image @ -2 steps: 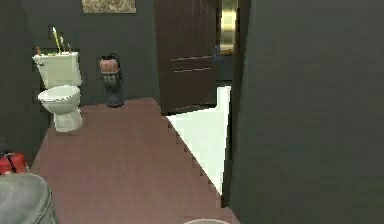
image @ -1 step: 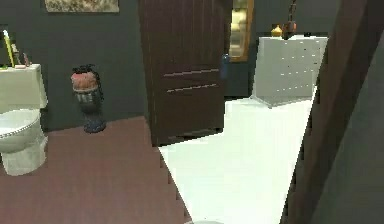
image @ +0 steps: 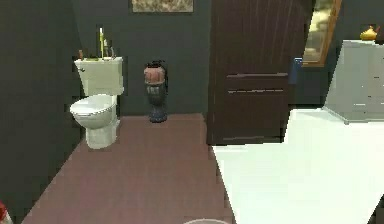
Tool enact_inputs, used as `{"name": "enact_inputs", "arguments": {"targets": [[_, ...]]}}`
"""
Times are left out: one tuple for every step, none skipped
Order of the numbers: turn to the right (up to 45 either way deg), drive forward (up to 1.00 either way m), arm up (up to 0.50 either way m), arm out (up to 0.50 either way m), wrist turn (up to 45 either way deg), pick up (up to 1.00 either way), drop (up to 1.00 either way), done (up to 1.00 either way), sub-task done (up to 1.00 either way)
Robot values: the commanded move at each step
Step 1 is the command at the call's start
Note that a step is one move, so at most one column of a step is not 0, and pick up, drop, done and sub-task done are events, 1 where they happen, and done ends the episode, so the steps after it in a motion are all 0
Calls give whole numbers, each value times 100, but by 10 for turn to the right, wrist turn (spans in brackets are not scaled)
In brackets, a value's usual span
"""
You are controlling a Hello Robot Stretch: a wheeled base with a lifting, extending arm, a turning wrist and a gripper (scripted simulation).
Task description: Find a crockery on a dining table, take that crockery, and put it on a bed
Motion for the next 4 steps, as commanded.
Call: {"name": "enact_inputs", "arguments": {"targets": [[0,55,0,0,0,0,0,0,0],[-120,0,0,0,0,0,0,0,0],[0,15,0,0,0,0,0,0,0],[450,0,0,0,0,0,0,0,0]]}}
